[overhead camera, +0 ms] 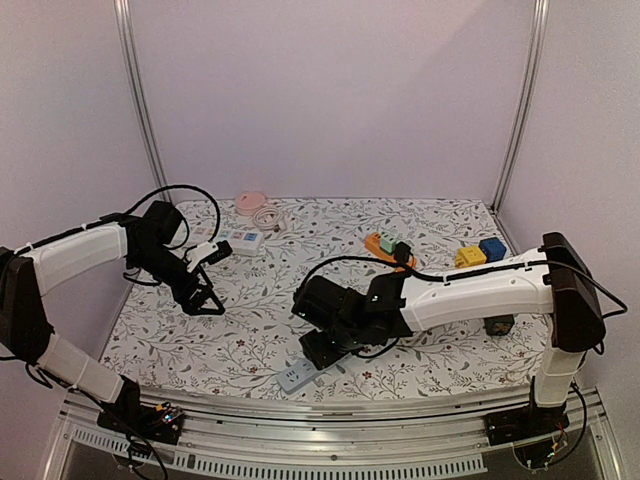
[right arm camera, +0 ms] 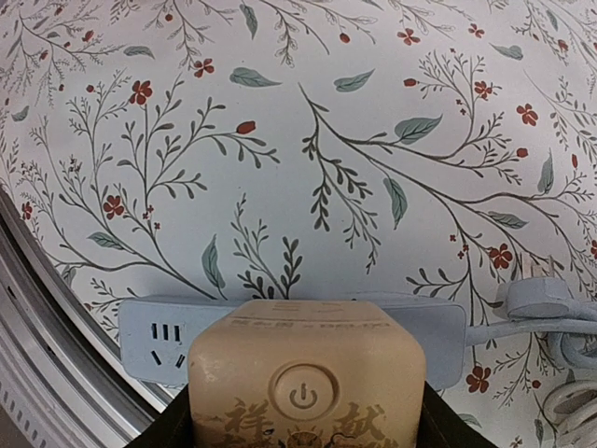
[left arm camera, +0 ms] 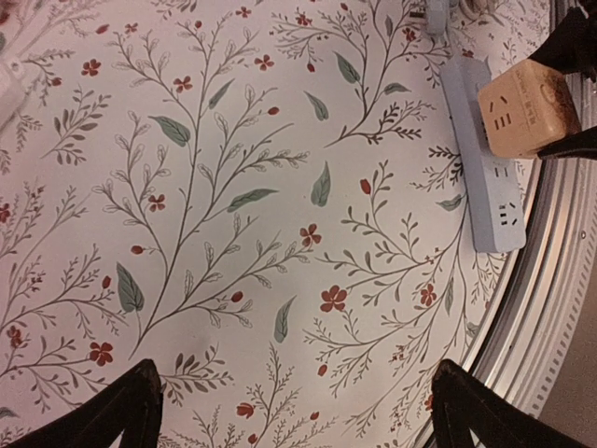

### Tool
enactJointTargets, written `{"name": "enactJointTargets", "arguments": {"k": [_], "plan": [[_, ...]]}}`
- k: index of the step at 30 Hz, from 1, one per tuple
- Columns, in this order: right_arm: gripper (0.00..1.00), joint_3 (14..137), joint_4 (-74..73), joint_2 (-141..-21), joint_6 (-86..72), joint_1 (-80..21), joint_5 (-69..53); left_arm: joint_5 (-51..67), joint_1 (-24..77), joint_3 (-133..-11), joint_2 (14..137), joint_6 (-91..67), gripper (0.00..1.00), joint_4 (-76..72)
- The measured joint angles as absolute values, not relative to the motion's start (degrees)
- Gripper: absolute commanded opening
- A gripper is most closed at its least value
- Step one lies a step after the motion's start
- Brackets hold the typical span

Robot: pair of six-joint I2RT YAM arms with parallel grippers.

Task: Insert the plug
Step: Insert the plug into the socket.

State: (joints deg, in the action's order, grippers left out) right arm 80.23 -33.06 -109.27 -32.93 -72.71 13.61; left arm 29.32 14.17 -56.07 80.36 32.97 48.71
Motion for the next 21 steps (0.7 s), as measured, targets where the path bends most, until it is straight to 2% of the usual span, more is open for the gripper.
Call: {"name": "enactJointTargets", "arguments": {"k": [13, 21], "plan": [[0.0, 80.3, -33.1, -110.5, -33.1, -74.3, 16.8, 29.3, 14.1, -56.1, 80.6, 33.0, 1.0, 48.7], [0.0, 74.7, -27.9, -108.9, -34.5, -74.7, 18.5, 29.0, 14.0, -56.1, 80.8, 33.0, 1.0, 48.7]]}}
